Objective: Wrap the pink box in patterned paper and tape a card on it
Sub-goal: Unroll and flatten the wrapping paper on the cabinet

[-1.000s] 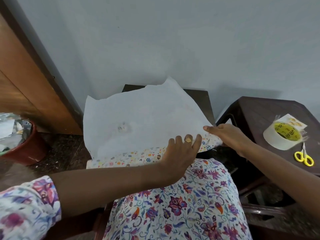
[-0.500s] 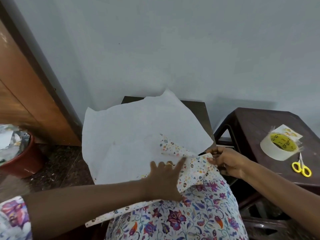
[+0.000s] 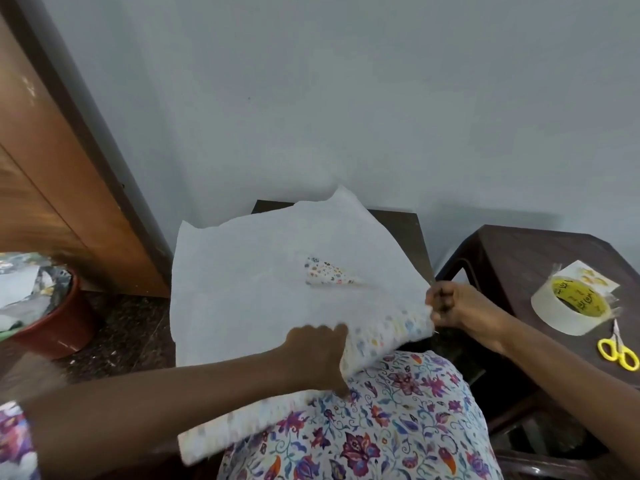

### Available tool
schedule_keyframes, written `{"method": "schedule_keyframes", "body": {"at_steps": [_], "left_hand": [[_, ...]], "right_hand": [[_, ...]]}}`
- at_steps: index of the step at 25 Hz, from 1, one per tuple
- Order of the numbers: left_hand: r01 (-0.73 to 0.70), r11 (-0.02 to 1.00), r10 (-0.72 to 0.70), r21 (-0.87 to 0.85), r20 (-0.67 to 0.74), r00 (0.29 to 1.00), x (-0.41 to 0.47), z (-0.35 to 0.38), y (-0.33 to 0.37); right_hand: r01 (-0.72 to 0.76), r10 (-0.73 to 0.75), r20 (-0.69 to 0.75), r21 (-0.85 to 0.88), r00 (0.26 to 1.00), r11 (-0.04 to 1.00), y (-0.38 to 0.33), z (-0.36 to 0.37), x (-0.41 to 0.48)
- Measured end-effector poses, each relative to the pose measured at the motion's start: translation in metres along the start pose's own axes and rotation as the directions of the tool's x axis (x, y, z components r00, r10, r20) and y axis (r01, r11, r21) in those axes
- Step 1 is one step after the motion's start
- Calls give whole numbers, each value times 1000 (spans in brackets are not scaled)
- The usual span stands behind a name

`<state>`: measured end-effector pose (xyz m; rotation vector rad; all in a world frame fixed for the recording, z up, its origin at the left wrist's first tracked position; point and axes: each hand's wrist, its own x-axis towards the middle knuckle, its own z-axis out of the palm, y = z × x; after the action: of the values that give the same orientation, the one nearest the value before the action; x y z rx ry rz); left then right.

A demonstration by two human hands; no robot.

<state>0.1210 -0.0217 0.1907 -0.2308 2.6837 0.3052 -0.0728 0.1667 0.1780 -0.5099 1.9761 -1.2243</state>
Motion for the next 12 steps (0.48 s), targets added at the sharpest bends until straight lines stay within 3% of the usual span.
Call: {"method": "schedule_keyframes", "body": {"at_steps": [1,2,3,4,5,7,8,9,12], "left_hand": [[6,981,29,-192,180,983,-7,-5,-3],[37,925,79,-377,290,954,-15,-9,-8],[83,846,114,-527,331,937,-20,-12,-12],[111,769,119,-630,311,943,-20,-14,-19],[90,744,81,-662,223,971,-17,-15,-28],[44,895,-80,-444,-65,995,4,-15,-61],[86,950,-143,-301,-174,974,14,-15,-80],[187,957,-231,-221,-191,954,25,-13,-101],[454,873,-459,-176,15,888,52,4,-150]], "right_hand": [[-3,70,178,-353,981,935,-8,-8,-5],[58,165,265,-669,950,741,-17,-8,-8],[143,163,263,-840,951,524,-26,-2,-9],[229,47,265,-899,963,373,-36,11,-10],[285,-74,276,-905,958,316,-50,28,-15],[395,-165,359,-817,918,421,-67,68,-26],[447,-120,446,-761,887,469,-69,87,-31],[498,-43,545,-728,837,471,-69,103,-35],[588,214,678,-724,703,361,-64,137,-28]]}}
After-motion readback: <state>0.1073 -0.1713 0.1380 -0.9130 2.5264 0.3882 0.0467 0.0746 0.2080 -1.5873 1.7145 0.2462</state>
